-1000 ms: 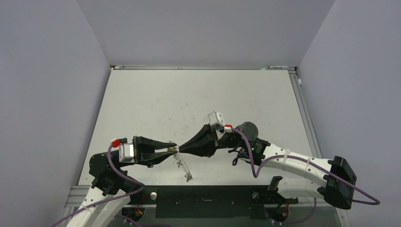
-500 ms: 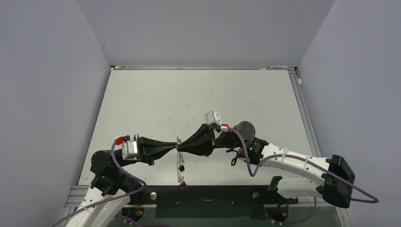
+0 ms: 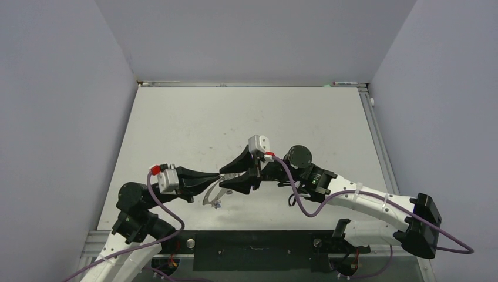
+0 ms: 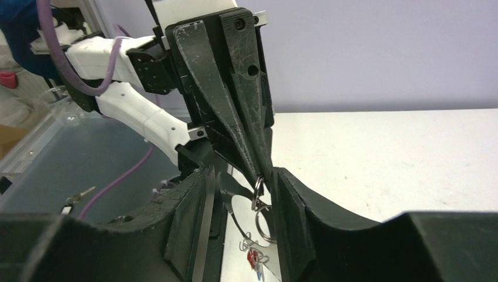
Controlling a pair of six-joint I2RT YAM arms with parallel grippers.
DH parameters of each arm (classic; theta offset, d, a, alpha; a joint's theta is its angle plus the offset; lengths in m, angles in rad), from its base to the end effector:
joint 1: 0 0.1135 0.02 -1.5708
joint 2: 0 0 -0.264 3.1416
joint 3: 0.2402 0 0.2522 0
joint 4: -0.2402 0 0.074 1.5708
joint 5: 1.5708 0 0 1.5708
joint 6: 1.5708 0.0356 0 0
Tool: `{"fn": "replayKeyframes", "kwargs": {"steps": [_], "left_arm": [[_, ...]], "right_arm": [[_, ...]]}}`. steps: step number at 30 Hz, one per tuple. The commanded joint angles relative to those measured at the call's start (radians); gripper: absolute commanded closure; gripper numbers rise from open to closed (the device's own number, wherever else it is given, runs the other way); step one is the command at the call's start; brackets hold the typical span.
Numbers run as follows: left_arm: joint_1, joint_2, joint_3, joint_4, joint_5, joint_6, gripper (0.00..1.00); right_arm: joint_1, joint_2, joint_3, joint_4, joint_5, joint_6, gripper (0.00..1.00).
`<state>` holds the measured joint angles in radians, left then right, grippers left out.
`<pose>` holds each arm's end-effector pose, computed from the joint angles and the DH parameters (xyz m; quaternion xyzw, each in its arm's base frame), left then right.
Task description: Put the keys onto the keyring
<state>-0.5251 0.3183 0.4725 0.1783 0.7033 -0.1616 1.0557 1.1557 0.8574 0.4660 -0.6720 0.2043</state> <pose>0.0730 -0.0689 0.3260 0.3744 0.4851 -0.4456 0.6526 0.1116 0.2422 0.3574 -0.4810 0.4509 0.5968 0.4573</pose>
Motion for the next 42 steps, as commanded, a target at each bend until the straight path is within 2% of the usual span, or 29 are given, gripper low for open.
{"fn": "replayKeyframes", "kwargs": {"steps": [1, 8, 13, 17, 24, 29, 36, 42], "left_arm": [[-0.015, -0.003, 0.058, -0.056, -0.021, 0.038, 1.00], [-0.033, 0.002, 0.082, -0.160, -0.074, 0.089, 1.00], [-0.056, 0.026, 0.107, -0.237, -0.149, 0.136, 1.00], [-0.072, 0.063, 0.142, -0.310, -0.274, 0.178, 1.00], [-0.078, 0.218, 0.297, -0.574, -0.516, 0.168, 1.00], [-0.096, 0.304, 0.390, -0.704, -0.515, 0.117, 1.00], [-0.111, 0.303, 0.379, -0.691, -0.478, 0.116, 1.00], [-0.147, 0.289, 0.368, -0.682, -0.460, 0.139, 1.00]], "right_arm": [[0.008, -0.053, 0.060, -0.110, 0.086, -0.102, 0.59], [0.009, -0.089, 0.104, -0.321, 0.202, -0.223, 0.55], [0.009, -0.092, 0.139, -0.433, 0.190, -0.263, 0.53], [0.010, -0.129, 0.125, -0.463, 0.116, -0.333, 0.50], [0.014, -0.182, 0.045, -0.456, 0.178, -0.453, 0.51], [0.016, -0.135, 0.044, -0.446, 0.217, -0.475, 0.52], [0.018, -0.021, 0.092, -0.463, 0.208, -0.470, 0.55], [0.018, -0.024, 0.103, -0.463, 0.199, -0.491, 0.58]]}}
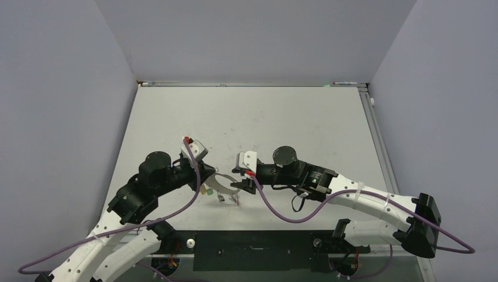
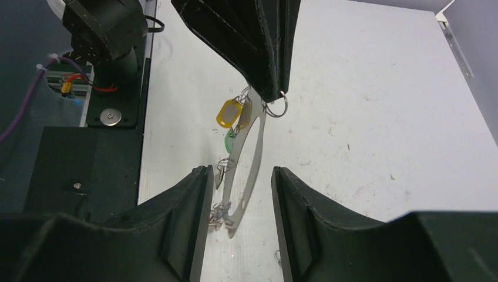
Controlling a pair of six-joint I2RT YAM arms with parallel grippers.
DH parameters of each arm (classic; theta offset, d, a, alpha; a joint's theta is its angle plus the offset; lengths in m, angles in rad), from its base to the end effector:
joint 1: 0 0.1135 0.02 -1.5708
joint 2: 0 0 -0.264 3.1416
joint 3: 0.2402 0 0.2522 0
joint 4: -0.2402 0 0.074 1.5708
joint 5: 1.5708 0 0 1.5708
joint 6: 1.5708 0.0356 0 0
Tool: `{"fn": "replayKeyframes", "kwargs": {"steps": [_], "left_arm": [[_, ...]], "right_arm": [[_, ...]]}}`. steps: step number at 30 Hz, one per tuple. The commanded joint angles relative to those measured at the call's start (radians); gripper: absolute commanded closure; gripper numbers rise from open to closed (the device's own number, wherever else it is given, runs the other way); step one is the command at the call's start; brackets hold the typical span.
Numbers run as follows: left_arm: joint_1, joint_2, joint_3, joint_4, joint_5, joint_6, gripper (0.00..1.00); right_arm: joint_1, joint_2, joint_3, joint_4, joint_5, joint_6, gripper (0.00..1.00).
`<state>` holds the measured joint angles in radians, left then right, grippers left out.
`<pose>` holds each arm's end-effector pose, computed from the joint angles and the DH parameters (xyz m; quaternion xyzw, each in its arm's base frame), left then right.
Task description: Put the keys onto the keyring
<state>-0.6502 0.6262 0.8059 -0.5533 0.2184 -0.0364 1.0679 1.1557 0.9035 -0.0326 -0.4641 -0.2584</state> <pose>0.1049 -0.0895 0.3313 0.3066 0.7643 -0.2733 0.4971 0.1149 0.2419 0.3223 -0.5881 0.5289 0.3990 0.4639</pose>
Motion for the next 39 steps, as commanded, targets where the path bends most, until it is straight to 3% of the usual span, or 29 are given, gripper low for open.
{"fn": "replayKeyframes", "kwargs": {"steps": [1, 26, 39], "left_arm": [[-0.027, -0.017, 0.033, 0.050, 0.028, 0.015, 1.00], [-0.093, -0.006, 0.039, 0.035, 0.101, 0.032, 1.00], [-0.118, -0.005, 0.036, 0.034, 0.099, 0.031, 1.00]], "right_arm": [[0.006, -0.028, 0.059, 0.036, -0.012, -0.034, 0.59], [-0.008, 0.142, 0.290, -0.246, -0.107, -0.147, 0.72], [-0.031, 0.197, 0.311, -0.244, -0.133, -0.153, 0.76]]}}
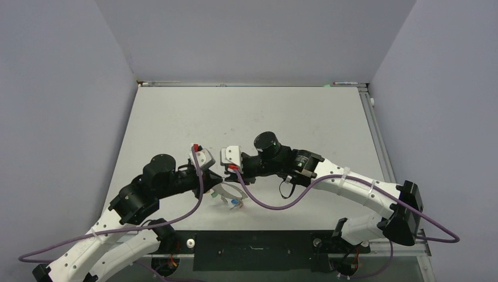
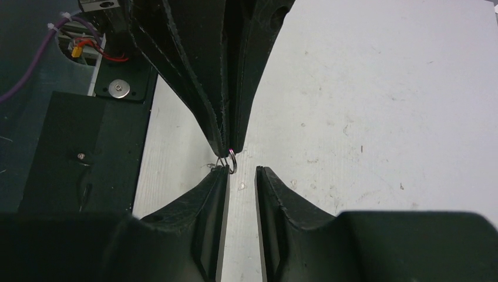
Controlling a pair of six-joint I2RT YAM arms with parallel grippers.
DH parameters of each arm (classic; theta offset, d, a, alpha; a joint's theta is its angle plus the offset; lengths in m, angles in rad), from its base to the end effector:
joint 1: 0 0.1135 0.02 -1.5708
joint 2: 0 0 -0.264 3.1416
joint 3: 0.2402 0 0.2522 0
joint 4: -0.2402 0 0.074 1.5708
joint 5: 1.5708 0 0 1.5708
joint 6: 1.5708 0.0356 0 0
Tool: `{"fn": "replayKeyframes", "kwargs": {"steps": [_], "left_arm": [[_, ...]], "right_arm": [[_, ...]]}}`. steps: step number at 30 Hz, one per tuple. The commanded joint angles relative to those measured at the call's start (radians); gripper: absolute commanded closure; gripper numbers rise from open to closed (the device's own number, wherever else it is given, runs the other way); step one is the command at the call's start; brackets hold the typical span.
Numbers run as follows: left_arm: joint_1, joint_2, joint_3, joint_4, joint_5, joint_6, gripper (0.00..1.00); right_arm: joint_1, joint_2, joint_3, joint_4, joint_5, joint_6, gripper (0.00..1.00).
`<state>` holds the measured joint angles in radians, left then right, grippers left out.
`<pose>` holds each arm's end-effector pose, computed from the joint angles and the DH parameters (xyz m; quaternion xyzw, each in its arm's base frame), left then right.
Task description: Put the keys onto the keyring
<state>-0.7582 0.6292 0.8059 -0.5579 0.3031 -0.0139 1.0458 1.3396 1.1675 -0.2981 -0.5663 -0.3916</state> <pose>0.0924 -0.1022 0.3308 0.3765 0.7320 -0.3244 0.4661 0.1358 0.2725 0.3405 -0.6488 0.5198 0.3868 0.3990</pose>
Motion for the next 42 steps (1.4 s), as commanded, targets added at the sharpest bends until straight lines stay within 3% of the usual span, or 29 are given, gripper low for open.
{"fn": "replayKeyframes", "kwargs": {"steps": [1, 23, 35, 42], "left_arm": [[-0.012, -0.007, 0.036, 0.038, 0.015, 0.008, 1.00], [-0.038, -0.002, 0.036, 0.035, -0.001, 0.040, 1.00], [-0.047, -0.015, 0.025, 0.044, 0.000, 0.045, 1.00], [-0.048, -0.040, 0.019, 0.054, -0.012, 0.047, 0.98]], "right_arm": [[-0.009, 0.013, 0.047, 0.024, -0.032, -0.019, 0.76], [-0.015, 0.039, 0.056, 0.009, -0.117, -0.029, 0.80], [-0.020, 0.054, 0.061, -0.019, -0.216, -0.062, 0.94], [-0.039, 0.028, 0.030, 0.027, -0.232, -0.047, 0.95]]}}
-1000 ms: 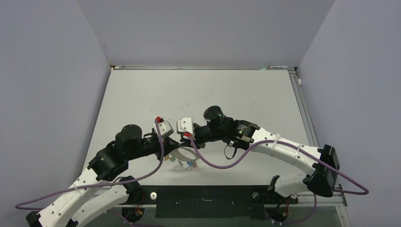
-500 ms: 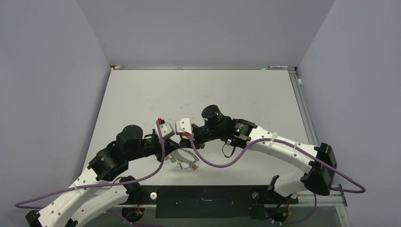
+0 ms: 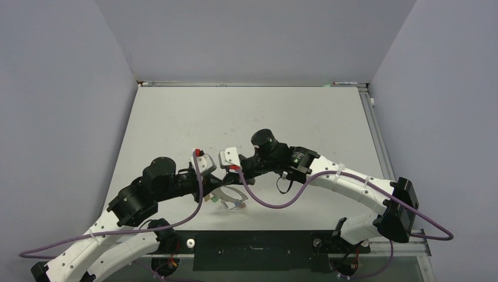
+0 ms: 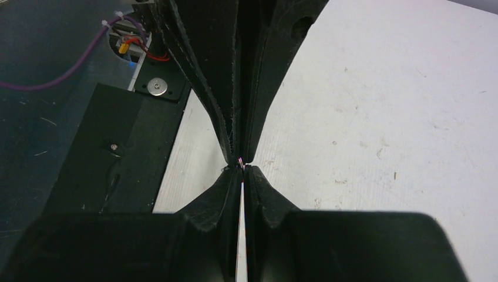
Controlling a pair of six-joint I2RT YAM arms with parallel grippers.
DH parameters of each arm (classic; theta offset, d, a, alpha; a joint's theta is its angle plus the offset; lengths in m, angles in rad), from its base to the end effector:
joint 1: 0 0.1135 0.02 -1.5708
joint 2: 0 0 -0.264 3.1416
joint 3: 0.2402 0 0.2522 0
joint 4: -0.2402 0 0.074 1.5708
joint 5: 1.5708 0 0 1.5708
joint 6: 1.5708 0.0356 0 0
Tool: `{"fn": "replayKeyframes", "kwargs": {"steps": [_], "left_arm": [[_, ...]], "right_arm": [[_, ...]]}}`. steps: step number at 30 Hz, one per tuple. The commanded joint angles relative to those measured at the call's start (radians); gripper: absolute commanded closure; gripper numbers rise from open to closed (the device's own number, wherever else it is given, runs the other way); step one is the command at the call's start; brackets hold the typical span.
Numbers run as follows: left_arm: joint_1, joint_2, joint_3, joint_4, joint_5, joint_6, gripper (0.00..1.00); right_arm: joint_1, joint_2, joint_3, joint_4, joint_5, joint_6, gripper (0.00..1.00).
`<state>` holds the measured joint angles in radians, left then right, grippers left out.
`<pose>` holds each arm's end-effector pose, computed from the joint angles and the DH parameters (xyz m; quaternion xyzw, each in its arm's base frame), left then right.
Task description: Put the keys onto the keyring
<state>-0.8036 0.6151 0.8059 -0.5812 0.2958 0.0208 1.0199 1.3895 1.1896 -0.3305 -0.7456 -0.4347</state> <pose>0.0852 -0.1033 0.3301 0.4044 0.7201 -0.3232 0.4621 0.1421 0.2775 0.3327 -0.6725 0.4833 0.4361 0.3521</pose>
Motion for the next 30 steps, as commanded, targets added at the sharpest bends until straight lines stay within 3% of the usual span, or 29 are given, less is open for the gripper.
{"fn": "replayKeyframes", "kwargs": {"steps": [1, 6, 10, 21, 30], "left_arm": [[-0.003, -0.032, 0.019, 0.079, -0.005, 0.010, 0.92], [-0.003, -0.084, 0.005, 0.106, -0.004, 0.007, 0.55], [-0.002, -0.162, -0.035, 0.172, -0.007, -0.005, 0.45], [0.004, -0.390, -0.227, 0.450, 0.109, -0.007, 0.50], [0.041, -0.421, -0.296, 0.566, 0.185, -0.015, 0.63]], "right_arm": [[-0.022, -0.032, -0.005, 0.075, -0.055, 0.005, 0.95], [-0.049, -0.087, -0.068, 0.180, -0.066, 0.059, 0.95], [-0.064, -0.144, -0.133, 0.312, -0.062, 0.117, 0.95], [-0.086, -0.270, -0.290, 0.650, -0.019, 0.281, 0.95], [-0.105, -0.296, -0.384, 0.962, -0.080, 0.457, 0.95]]}}
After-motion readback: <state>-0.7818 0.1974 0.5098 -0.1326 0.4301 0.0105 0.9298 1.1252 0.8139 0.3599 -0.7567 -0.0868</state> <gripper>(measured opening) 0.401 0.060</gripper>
